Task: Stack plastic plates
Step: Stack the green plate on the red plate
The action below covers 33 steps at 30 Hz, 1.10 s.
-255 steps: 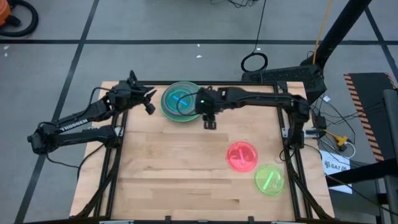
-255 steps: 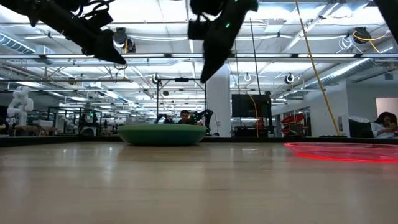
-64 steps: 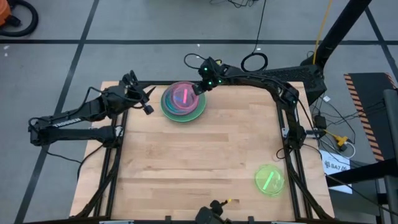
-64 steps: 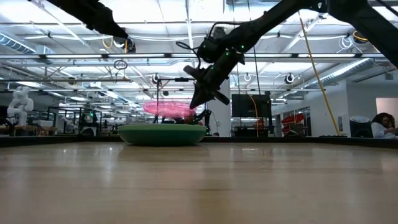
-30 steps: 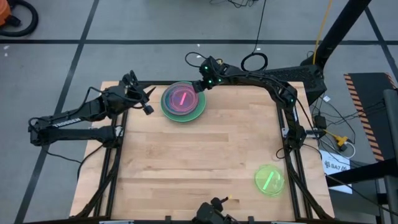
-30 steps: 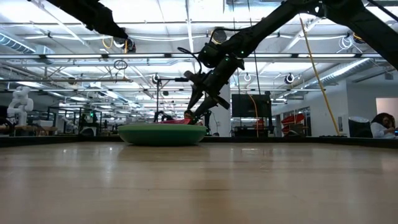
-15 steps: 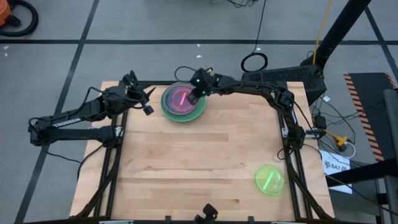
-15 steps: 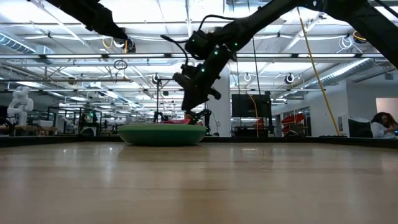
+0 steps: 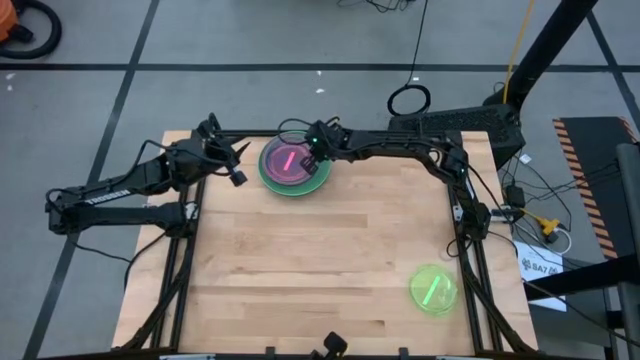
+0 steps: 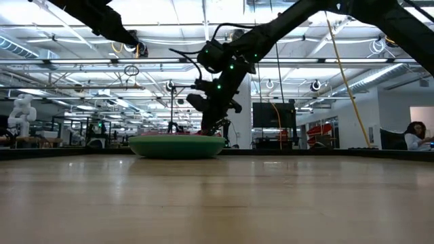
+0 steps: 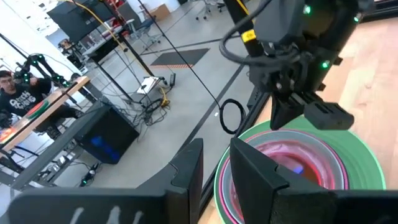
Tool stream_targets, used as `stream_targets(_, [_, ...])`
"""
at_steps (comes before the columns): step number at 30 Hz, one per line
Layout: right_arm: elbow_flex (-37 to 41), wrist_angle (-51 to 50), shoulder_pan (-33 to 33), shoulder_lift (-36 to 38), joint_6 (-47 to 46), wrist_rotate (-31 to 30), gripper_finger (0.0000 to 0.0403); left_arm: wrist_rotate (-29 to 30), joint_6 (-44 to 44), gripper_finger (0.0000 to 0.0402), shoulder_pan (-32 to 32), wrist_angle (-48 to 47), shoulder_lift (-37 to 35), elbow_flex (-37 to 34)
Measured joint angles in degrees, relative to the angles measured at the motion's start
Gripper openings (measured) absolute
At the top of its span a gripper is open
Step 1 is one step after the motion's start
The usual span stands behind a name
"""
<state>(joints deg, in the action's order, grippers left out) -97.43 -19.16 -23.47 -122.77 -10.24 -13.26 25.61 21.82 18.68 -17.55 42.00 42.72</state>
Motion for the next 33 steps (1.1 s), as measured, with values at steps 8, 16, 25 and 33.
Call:
stream_targets(8, [0.0, 1.0, 1.2, -0.2, 1.2, -0.2, 0.0002, 0.0, -0.3, 0.0088, 0.0, 0.0, 0.0, 0.0])
stream_targets(16, [0.1, -2.4, 2.9, 2.1, 2.6, 0.8, 0.0001, -0.1, -1.8, 0.0088, 0.0, 0.1, 0.0, 0.0])
stream_targets(25, [0.1, -11.8, 6.7, 9.7, 2.4, 8.3, 0.0001, -5.5, -6.2, 0.0088, -0.1, 0.6, 0.0, 0.0])
stream_targets(33, [0.0, -22.3, 10.0, 19.8, -2.7, 16.8, 0.0000, -15.0, -11.7, 0.0088, -0.1, 0.6, 0.0, 0.0])
